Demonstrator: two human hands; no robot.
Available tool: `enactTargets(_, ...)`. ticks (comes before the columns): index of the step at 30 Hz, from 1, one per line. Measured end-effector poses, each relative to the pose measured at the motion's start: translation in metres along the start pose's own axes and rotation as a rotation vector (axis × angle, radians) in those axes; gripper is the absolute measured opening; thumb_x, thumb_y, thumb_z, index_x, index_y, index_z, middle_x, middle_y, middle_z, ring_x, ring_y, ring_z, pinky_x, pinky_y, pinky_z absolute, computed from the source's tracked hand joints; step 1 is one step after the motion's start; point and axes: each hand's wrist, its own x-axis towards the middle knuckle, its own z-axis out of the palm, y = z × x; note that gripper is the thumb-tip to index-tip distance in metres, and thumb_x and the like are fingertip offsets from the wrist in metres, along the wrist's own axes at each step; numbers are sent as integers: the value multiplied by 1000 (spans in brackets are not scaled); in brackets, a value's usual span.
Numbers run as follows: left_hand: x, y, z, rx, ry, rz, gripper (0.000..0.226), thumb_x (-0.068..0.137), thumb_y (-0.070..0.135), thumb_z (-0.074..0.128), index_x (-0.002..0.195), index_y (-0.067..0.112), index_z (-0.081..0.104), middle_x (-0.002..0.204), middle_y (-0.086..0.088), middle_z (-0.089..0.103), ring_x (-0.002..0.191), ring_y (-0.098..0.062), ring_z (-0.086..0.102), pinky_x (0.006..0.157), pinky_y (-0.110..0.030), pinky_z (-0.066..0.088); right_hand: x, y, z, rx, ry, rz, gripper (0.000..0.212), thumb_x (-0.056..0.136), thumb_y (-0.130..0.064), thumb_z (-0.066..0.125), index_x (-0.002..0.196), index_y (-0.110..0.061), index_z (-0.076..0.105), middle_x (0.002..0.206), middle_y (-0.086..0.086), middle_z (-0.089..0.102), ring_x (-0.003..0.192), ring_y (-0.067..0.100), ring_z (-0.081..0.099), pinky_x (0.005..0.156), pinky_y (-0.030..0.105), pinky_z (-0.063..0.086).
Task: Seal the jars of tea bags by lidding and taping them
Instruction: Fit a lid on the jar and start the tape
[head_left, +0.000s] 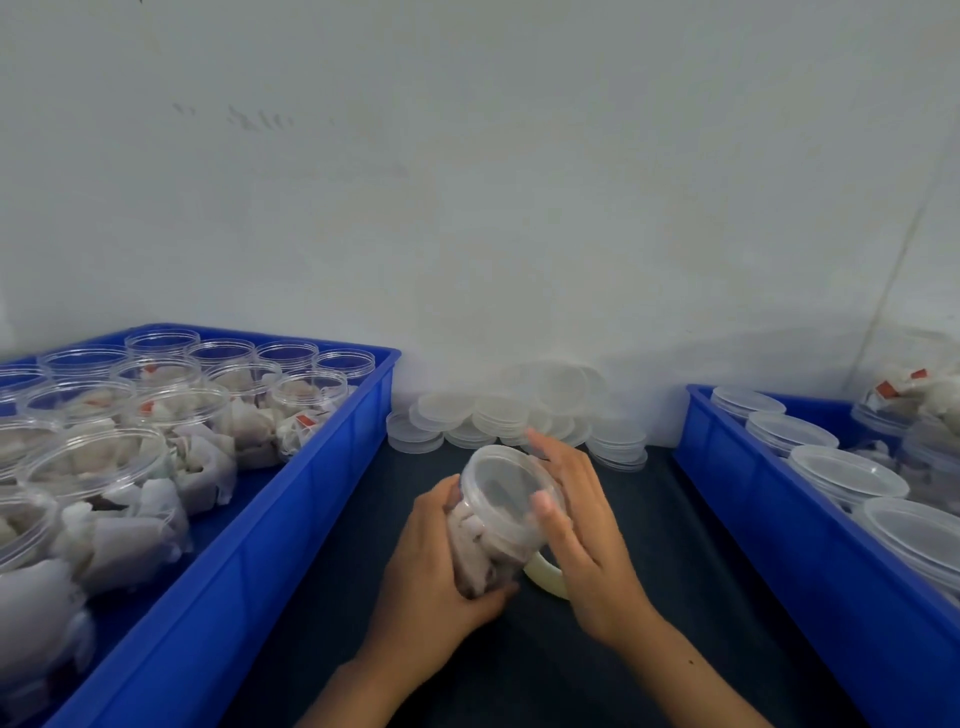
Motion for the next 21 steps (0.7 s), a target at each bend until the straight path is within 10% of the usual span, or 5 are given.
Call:
enactTargets(6,3,-15,5,-160,98,-182,99,56,26,93,132,41,31,127,23,49,115,9,49,85,-8,42,-17,40,6,-558,-152,413,50,100,-37,43,147,-24,27,147,-8,34,134,10,34,105,21,30)
enactTargets(10,6,-20,6,-197,104,-241,97,61,21,91,136,31,30,131,11,48,120,-6,49,95,-27,49,-28,45,10,-805,-291,340,41,103,-41,31,138,-23,41,139,-5,40,126,13,38,105,23,29)
enactTargets(16,4,-6,4,-221,92,-233,101,64,56,69,147,18,25,146,2,36,132,-10,40,97,-15,38,-29,41,1,-753,-295,284,23,96,-43,50,108,-22,51,115,-10,49,108,10,44,91,22,36)
enactTargets(21,3,16,-1,320,470,282,59,84,40,67,130,9,45,132,-9,43,121,-15,42,98,-26,34,-31,35,-4,-781,-198,273,23,100,-44,41,99,-22,50,100,-8,56,90,10,50,76,23,38)
